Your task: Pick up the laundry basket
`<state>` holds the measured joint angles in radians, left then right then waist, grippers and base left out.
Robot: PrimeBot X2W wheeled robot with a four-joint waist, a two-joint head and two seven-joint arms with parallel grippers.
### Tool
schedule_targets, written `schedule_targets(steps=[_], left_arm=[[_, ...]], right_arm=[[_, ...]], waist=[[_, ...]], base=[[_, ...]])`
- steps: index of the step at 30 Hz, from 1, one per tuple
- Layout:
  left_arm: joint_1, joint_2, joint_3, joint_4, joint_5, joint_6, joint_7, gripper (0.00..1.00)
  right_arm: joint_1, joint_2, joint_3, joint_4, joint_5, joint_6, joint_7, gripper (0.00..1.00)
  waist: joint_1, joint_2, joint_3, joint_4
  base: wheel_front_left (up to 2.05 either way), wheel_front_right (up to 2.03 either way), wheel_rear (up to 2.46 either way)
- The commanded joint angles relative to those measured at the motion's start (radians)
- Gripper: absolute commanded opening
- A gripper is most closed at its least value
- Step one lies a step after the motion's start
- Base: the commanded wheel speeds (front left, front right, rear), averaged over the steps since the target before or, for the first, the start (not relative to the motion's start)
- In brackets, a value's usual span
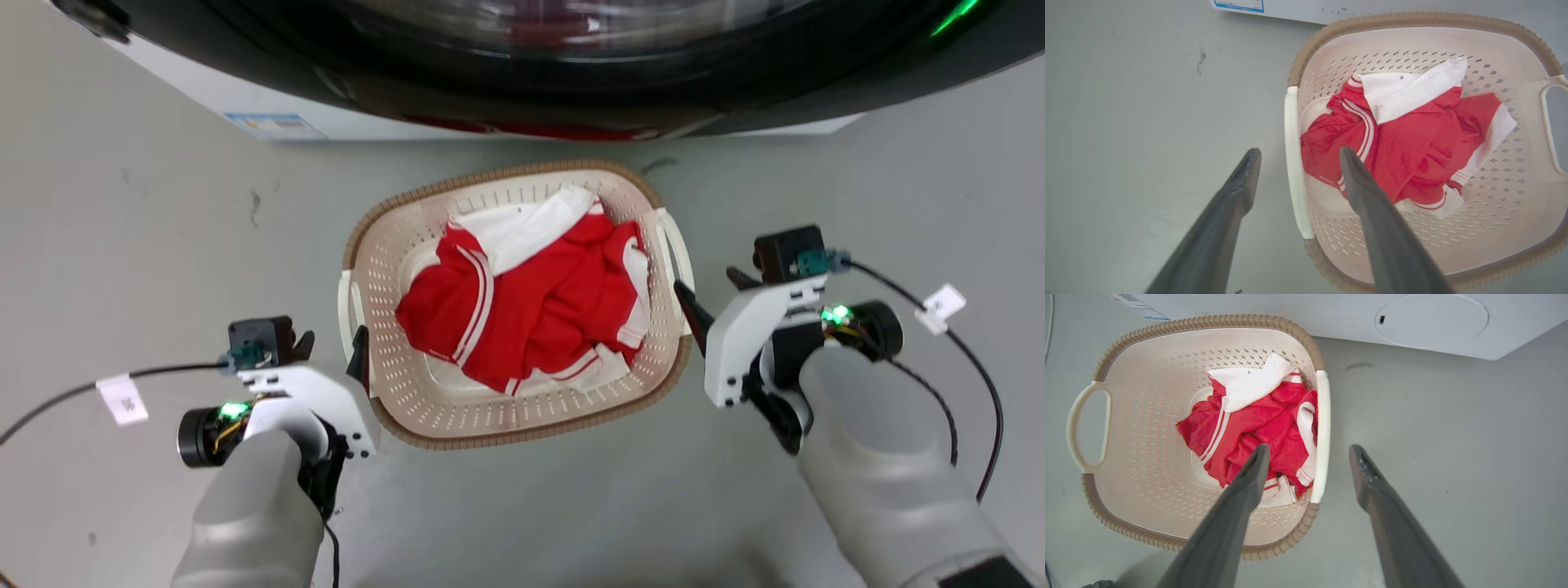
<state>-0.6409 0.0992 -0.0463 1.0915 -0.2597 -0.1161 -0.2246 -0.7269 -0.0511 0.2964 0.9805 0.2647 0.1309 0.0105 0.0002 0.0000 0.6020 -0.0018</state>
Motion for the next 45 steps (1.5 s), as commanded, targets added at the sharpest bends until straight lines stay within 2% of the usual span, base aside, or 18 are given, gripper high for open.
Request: schedule_targets(steps=[1,8,15,32,33,34,35,45], left_arm=[[-0.035,0.005,-0.004,0.027,-0.010,-0.005,0.011,1.00],[-0.124,0.009,-0.024,0.120,-0.028,-0.011,0.041,1.00],[-0.183,0.008,-0.033,0.157,-0.053,-0.014,0.058,1.00],[-0.255,-0.005,-0.085,0.179,-0.125,-0.014,0.106,1.00],[-0.256,-0.007,-0.091,0.176,-0.133,-0.014,0.105,0.82],[-0.256,-0.009,-0.096,0.172,-0.140,-0.014,0.104,0.00],[-0.256,-0.010,-0.101,0.170,-0.145,-0.014,0.107,0.00],[-0.241,-0.005,-0.160,0.151,-0.205,-0.014,0.100,0.00]], right_arm=[[-0.044,0.002,0.016,0.031,0.019,0.000,-0.005,1.00],[-0.154,0.002,0.094,0.137,0.084,0.000,0.002,1.00],[-0.227,0.002,0.155,0.199,0.136,0.000,0.011,1.00],[-0.314,0.002,0.288,0.247,0.227,0.000,0.046,1.00],[-0.315,0.002,0.291,0.247,0.238,0.000,0.049,1.00],[-0.312,0.002,0.299,0.241,0.248,0.000,0.058,0.27],[-0.309,0.003,0.308,0.236,0.256,0.000,0.063,0.00],[-0.292,0.010,0.386,0.223,0.343,0.006,0.101,0.00]], waist=[[-0.0002,0.0000,0.040,-0.002],[-0.0002,0.0000,0.104,0.001],[-0.0002,0.0000,0.156,0.012],[-0.0002,0.0000,0.251,0.037],[-0.0002,0.0000,0.253,0.038],[-0.0002,0.0000,0.255,0.040],[-0.0002,0.0000,0.257,0.041],[-0.0002,0.0000,0.256,0.040]], base=[[0.00,0.00,0.00],[0.00,0.00,0.00],[0.00,0.00,0.00],[0.00,0.00,0.00],[0.00,0.00,0.00],[0.00,0.00,0.00],[0.00,0.00,0.00],[0.00,0.00,0.00]])
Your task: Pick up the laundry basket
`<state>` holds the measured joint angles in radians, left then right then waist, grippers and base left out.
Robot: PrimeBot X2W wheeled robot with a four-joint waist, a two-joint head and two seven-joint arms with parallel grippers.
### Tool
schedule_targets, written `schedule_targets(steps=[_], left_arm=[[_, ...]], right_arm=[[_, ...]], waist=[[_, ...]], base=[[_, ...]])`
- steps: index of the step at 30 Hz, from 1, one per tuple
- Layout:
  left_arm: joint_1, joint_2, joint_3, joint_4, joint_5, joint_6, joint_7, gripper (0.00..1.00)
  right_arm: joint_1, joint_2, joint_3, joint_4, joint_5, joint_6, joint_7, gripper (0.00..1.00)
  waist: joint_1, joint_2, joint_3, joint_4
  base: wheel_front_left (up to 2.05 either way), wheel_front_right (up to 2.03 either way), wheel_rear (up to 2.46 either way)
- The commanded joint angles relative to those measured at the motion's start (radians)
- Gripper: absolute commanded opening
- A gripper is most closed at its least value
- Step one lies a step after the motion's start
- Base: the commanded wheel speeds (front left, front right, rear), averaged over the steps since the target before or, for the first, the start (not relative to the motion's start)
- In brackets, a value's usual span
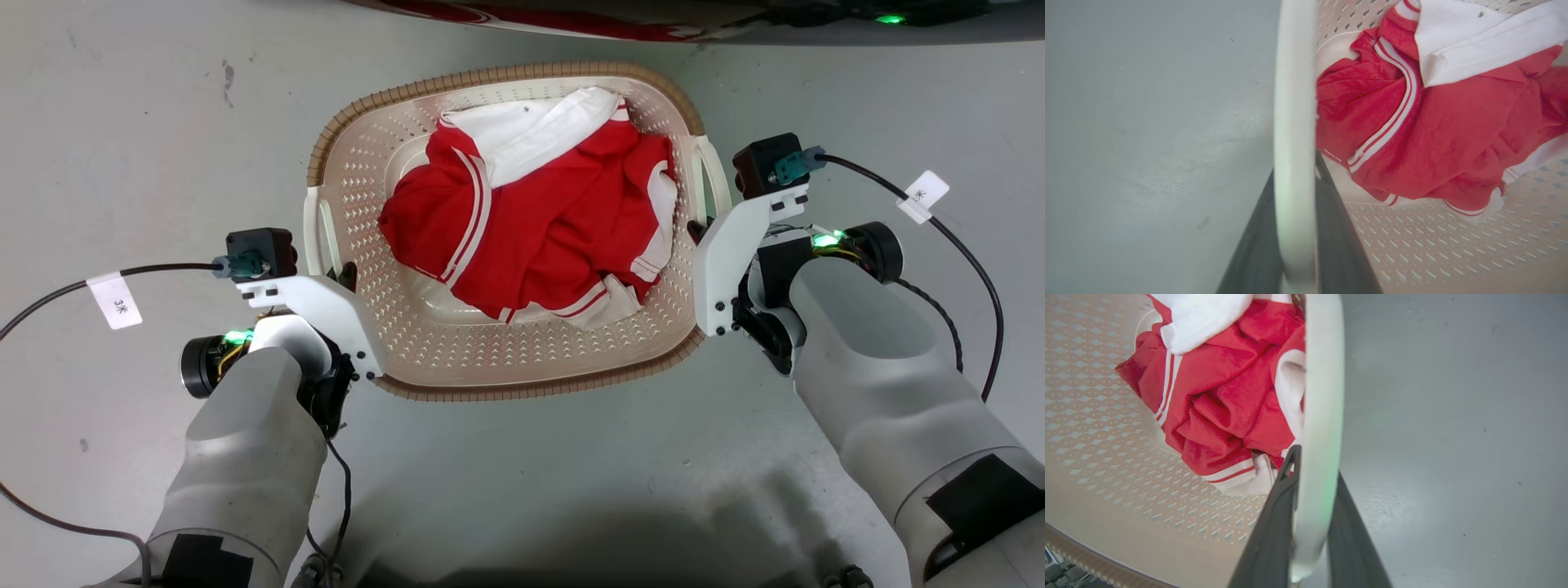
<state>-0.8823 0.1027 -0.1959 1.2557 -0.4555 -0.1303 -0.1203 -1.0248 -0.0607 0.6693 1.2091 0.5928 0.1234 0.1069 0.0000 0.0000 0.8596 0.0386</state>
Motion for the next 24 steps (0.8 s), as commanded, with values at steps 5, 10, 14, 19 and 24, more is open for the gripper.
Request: schedule_targets(steps=[5,10,14,19,24], left_arm=[[0.002,-0.003,-0.038,-0.019,-0.026,0.000,-0.007,0.00],[0.012,0.004,-0.077,-0.010,-0.042,-0.001,0.019,0.00],[0.029,-0.002,-0.106,-0.002,-0.061,-0.002,0.068,0.00],[0.049,-0.004,-0.145,0.002,-0.081,-0.002,0.120,0.00],[0.063,-0.011,-0.179,0.002,-0.110,-0.002,0.177,0.00]], right_arm=[[0.009,0.020,0.036,0.000,0.044,0.013,0.028,0.00],[0.041,0.021,0.069,-0.015,0.104,0.013,0.093,0.00],[0.076,0.025,0.105,-0.038,0.161,0.014,0.162,0.00],[0.108,0.027,0.135,-0.031,0.212,0.015,0.207,0.00],[0.139,0.028,0.155,-0.015,0.255,0.015,0.239,0.00]], waist=[[0.0000,0.0000,-0.014,-0.003],[0.0000,0.0000,-0.069,-0.010],[0.0000,0.0000,-0.144,-0.021],[0.0000,0.0000,-0.240,-0.037],[0.0000,0.0000,-0.332,-0.053]], base=[[0.00,0.00,0.00],[0.00,0.00,0.00],[0.00,0.00,0.00],[0.00,0.00,0.00],[0.00,0.00,0.00]])
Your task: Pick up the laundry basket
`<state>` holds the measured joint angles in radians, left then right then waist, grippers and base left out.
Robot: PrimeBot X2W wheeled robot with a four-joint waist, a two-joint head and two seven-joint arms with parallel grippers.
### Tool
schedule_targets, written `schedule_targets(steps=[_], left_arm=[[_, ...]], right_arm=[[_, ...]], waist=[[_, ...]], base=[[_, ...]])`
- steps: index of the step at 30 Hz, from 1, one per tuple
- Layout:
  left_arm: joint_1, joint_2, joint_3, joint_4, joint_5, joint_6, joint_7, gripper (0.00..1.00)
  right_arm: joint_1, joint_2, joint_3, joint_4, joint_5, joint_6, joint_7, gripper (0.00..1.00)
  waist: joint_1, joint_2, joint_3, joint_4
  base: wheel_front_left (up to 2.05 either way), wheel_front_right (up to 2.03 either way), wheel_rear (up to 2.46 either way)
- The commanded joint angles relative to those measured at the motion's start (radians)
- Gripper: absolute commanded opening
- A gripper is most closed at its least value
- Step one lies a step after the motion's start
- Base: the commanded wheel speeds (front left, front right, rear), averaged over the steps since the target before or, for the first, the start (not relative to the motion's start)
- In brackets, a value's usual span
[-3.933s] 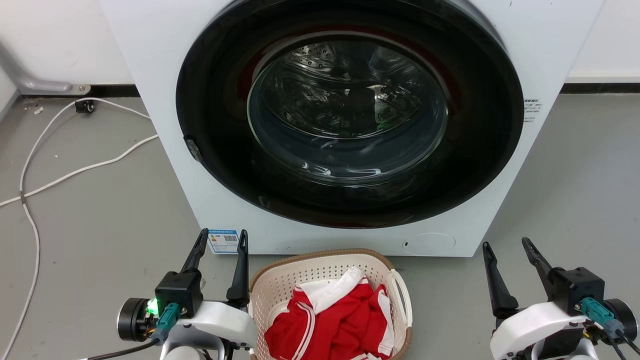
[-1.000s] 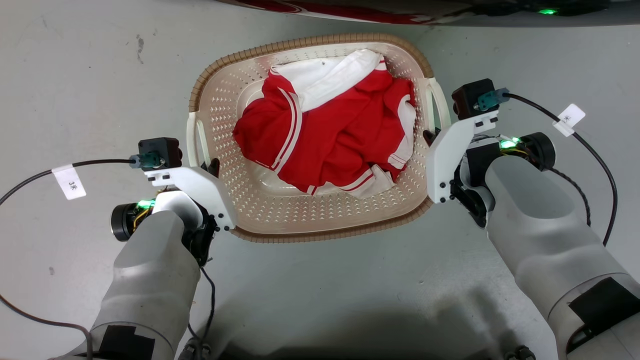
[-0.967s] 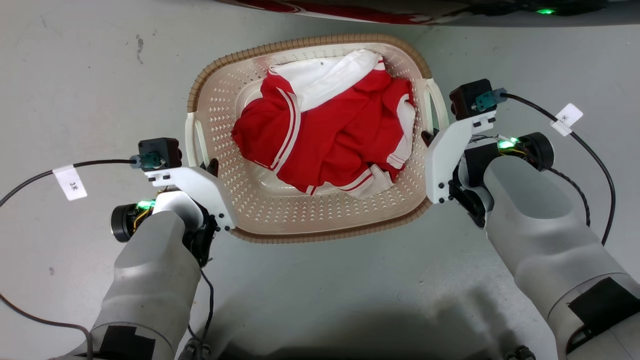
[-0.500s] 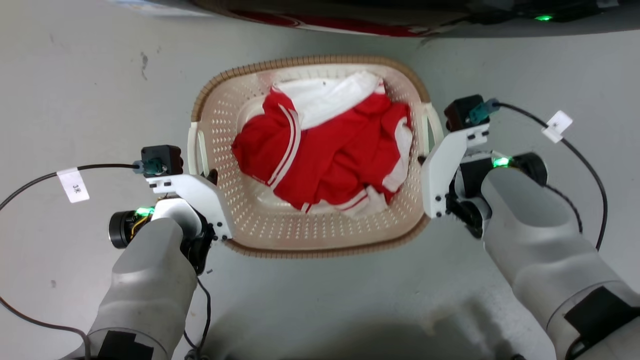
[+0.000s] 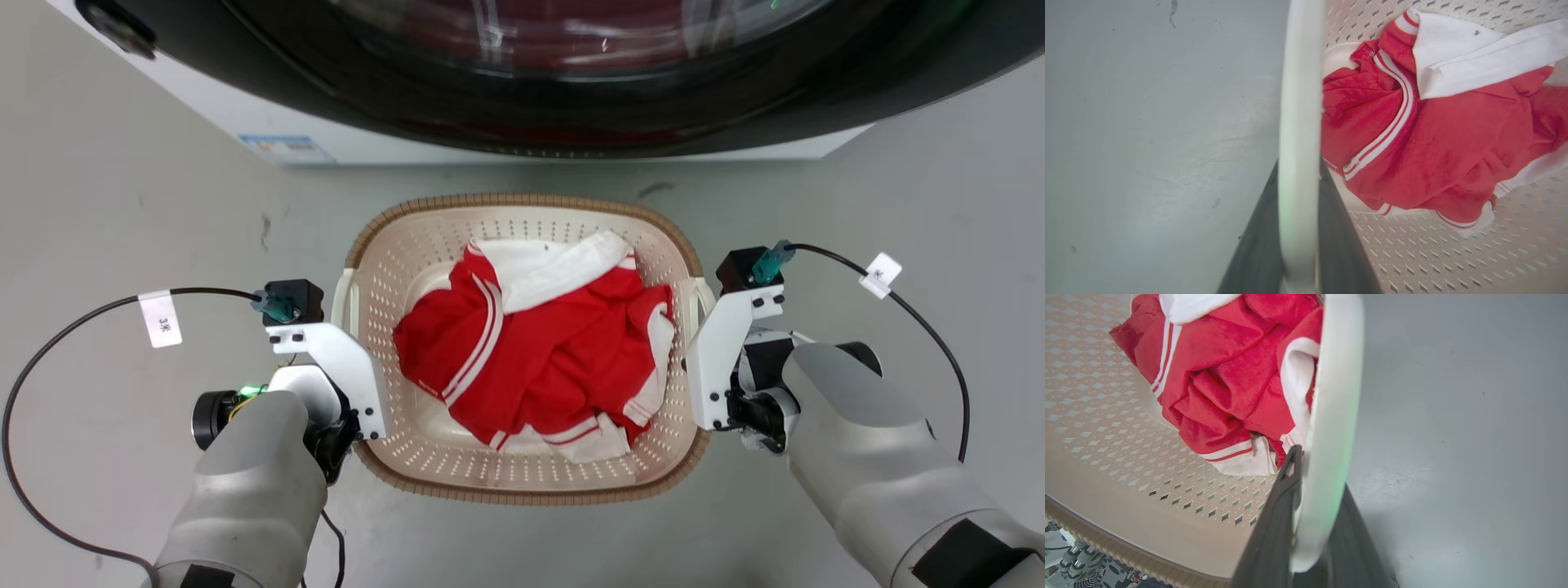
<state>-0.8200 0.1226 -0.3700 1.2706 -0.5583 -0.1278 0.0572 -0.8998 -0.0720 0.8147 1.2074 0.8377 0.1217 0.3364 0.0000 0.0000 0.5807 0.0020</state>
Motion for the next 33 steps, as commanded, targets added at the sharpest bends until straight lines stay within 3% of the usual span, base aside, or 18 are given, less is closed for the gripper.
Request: schedule_targets(steps=[1,23,33], left_arm=[[0.003,-0.033,-0.011,-0.013,-0.014,-0.005,0.013,0.00],[0.102,-0.061,-0.123,-0.007,-0.145,-0.009,0.305,0.00],[0.147,-0.061,-0.155,0.001,-0.175,-0.009,0.374,0.00]], right_arm=[[0.019,0.040,0.013,-0.011,0.015,0.016,0.010,0.00],[0.132,0.021,0.065,0.021,0.151,0.016,0.204,0.00],[0.187,-0.004,0.099,0.017,0.179,0.016,0.282,0.00]], waist=[[0.0000,0.0000,-0.070,-0.020],[0.0000,0.0000,-0.412,-0.032],[0.0000,0.0000,-0.533,-0.022]], base=[[0.00,0.00,0.00],[0.00,0.00,0.00],[0.00,0.00,0.00]])
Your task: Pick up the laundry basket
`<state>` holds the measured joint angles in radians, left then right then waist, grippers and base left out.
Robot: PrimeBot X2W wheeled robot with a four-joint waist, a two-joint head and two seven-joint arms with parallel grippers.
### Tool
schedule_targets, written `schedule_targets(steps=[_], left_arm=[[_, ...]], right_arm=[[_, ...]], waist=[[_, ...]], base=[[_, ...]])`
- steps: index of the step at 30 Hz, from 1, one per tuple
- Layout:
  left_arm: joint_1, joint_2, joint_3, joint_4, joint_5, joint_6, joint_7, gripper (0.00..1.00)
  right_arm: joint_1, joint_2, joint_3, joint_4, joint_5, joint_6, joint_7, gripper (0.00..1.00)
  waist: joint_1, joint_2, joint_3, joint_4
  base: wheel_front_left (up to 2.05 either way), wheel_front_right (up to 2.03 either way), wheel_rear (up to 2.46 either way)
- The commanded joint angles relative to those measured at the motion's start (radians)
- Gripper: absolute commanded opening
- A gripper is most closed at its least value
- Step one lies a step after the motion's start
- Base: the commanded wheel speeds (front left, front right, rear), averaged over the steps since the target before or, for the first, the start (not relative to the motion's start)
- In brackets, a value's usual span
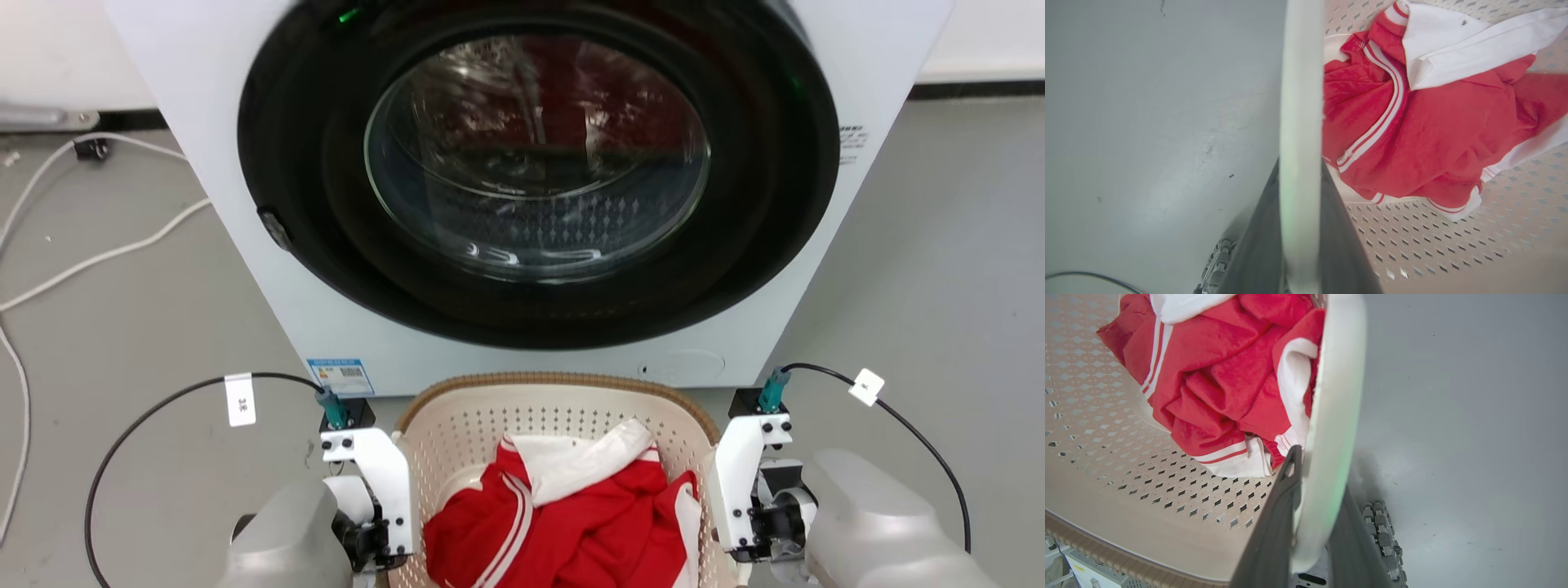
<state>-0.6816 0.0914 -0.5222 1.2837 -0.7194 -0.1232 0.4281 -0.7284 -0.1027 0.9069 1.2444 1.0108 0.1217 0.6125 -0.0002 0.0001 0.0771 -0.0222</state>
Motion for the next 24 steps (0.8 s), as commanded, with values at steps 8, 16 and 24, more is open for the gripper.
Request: schedule_targets(steps=[8,16,24], left_arm=[[0.038,-0.031,-0.016,-0.007,-0.032,-0.013,0.053,0.00],[0.044,-0.034,-0.027,-0.004,-0.047,-0.013,0.075,0.00],[0.060,-0.033,-0.032,-0.002,-0.057,-0.012,0.121,0.00]], right_arm=[[0.028,0.013,0.031,-0.018,0.017,0.016,0.044,0.00],[0.043,0.016,0.037,-0.006,0.040,0.016,0.084,0.00],[0.058,0.026,0.045,-0.008,0.056,0.016,0.084,0.00]], waist=[[0.0002,-0.0001,-0.083,-0.001],[0.0002,-0.0001,-0.112,-0.003],[0.0002,-0.0001,-0.130,0.004]], base=[[0.00,0.00,0.00],[0.00,0.00,0.00],[0.00,0.00,0.00]])
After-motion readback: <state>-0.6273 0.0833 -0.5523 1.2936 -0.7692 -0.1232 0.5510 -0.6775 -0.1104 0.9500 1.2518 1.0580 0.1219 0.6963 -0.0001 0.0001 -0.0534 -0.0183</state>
